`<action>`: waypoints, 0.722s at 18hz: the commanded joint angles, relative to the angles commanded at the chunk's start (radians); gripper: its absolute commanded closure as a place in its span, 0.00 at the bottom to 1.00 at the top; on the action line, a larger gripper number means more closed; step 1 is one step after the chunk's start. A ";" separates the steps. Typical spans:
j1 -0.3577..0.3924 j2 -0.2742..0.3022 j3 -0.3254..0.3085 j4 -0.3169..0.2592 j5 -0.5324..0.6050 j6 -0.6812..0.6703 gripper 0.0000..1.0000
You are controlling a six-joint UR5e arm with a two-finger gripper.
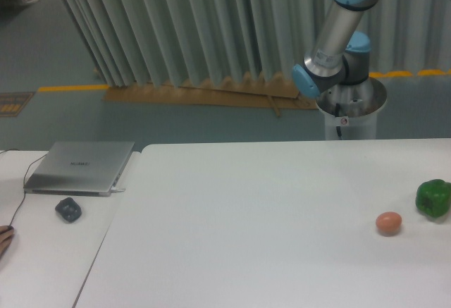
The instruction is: Place the bread in the basket
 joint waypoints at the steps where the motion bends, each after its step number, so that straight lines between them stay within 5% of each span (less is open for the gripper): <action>1: 0.000 -0.009 0.018 0.000 -0.001 0.000 0.00; 5: -0.011 0.023 0.016 -0.012 0.006 0.000 0.00; 8: -0.124 0.097 -0.037 -0.055 0.024 -0.047 0.00; 13: -0.167 0.104 -0.020 -0.132 0.072 -0.121 0.00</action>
